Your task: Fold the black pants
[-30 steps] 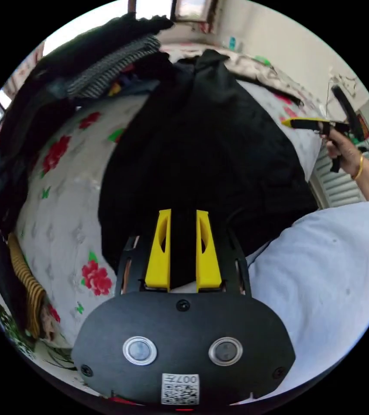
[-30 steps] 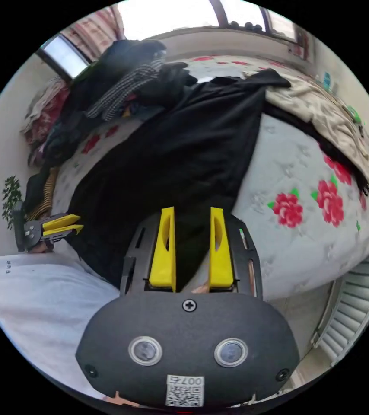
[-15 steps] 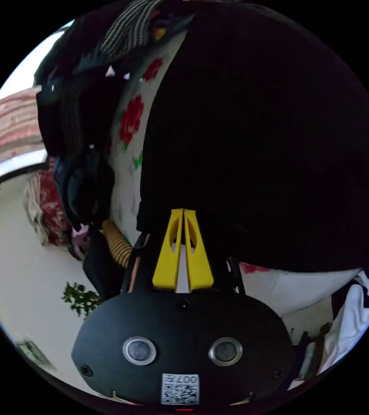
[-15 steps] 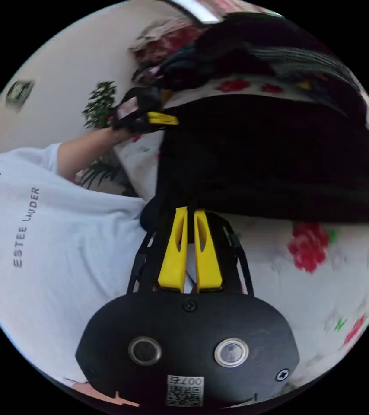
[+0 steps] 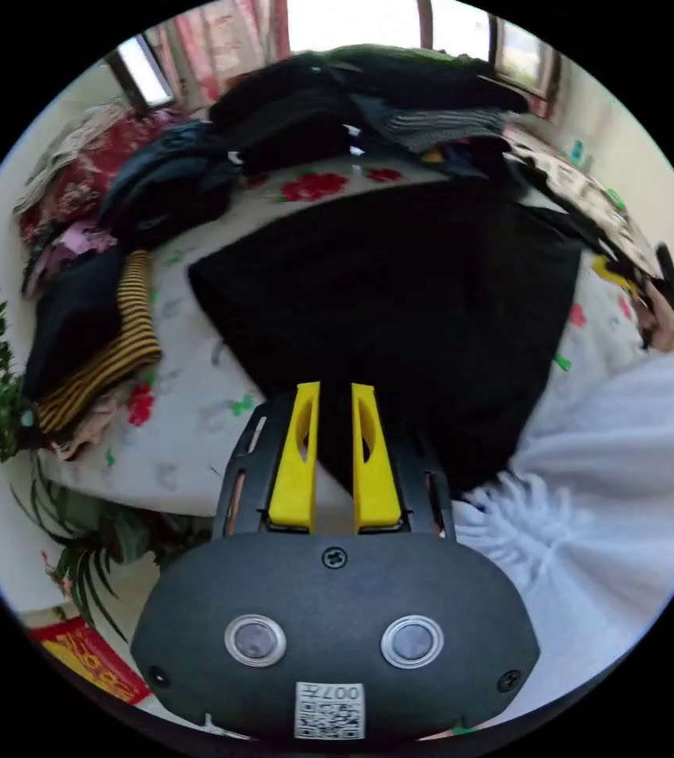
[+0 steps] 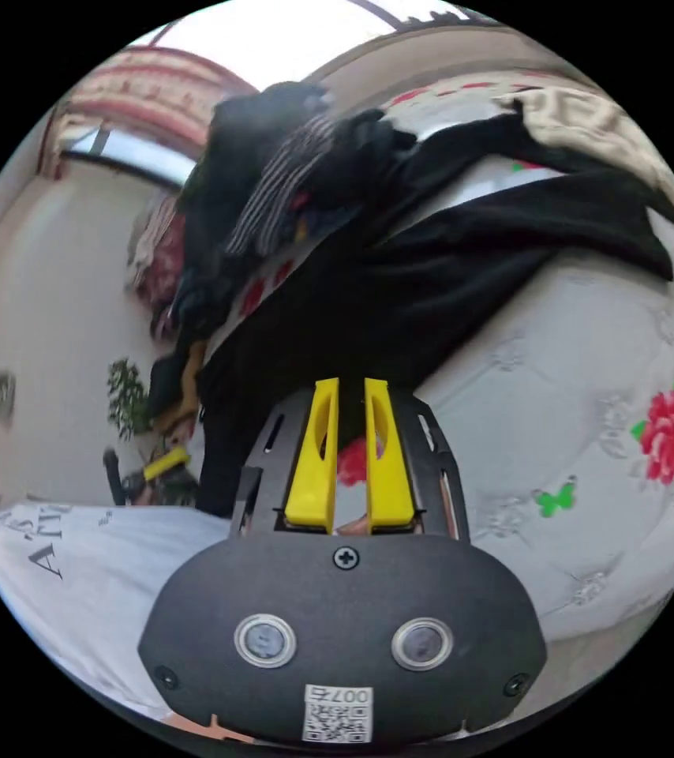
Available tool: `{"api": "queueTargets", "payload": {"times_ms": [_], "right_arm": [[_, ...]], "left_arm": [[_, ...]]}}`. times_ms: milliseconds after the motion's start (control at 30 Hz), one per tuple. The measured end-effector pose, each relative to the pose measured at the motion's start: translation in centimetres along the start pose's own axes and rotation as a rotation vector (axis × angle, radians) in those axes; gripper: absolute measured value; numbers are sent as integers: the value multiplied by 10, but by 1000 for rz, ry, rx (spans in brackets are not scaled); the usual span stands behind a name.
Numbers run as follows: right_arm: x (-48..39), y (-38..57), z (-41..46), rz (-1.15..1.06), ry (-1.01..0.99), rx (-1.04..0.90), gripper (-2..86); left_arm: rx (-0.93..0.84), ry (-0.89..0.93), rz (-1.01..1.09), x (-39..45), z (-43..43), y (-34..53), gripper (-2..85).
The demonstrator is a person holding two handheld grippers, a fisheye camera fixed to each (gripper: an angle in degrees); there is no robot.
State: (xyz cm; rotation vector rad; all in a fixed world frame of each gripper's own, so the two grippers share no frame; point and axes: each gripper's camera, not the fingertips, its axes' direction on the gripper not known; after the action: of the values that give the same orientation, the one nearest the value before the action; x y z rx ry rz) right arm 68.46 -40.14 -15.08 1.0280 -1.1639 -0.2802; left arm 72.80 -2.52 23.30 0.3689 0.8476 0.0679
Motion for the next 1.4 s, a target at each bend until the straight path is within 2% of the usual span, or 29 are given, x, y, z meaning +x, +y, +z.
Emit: {"api": "queueTargets", "payload": {"times_ms": [33, 100, 233, 333, 500, 567, 667, 767, 833, 933, 1100, 1300, 1400], "right_arm": [[31, -10, -26, 66, 41, 81, 39], [70, -26, -53, 164, 106, 162, 43], [137, -67, -68, 332, 56, 215, 49], [151, -95, -57, 349, 24, 222, 41], [167, -111, -42, 397, -21, 205, 8], [159, -105, -55, 325, -60, 247, 6], [110, -65, -83, 105, -104, 273, 11], [69, -1, -91, -27, -87, 158, 35], [60, 44, -91, -22, 76, 87, 63], [45, 80, -93, -89, 257, 84, 85], [-1, 96, -40, -346, 422, -51, 87], [-2, 87, 57, -447, 567, -295, 14], [-23, 65, 33, -463, 564, -207, 4]], "left_arm": [[-40, 60, 64, 30, 8, 5, 63], [-115, 48, 125, 69, 25, 8, 52], [-204, -194, 343, 128, 41, -1, 21], [-308, -250, 359, 143, 49, -17, -3], [-371, -330, 320, 149, 57, -31, -9], [-431, -410, 308, 144, 65, -29, -9], [-472, -401, 162, 120, 67, -31, -10], [-544, -458, 77, 95, 76, -27, -10], [-611, -554, 73, 80, 92, -23, -10], [-693, -586, 56, 66, 106, -34, -10], [-654, -482, -158, 42, 92, -47, -10], [-574, -511, -137, 54, 80, -41, -10], [-556, -522, -134, 56, 76, -42, -10]]}}
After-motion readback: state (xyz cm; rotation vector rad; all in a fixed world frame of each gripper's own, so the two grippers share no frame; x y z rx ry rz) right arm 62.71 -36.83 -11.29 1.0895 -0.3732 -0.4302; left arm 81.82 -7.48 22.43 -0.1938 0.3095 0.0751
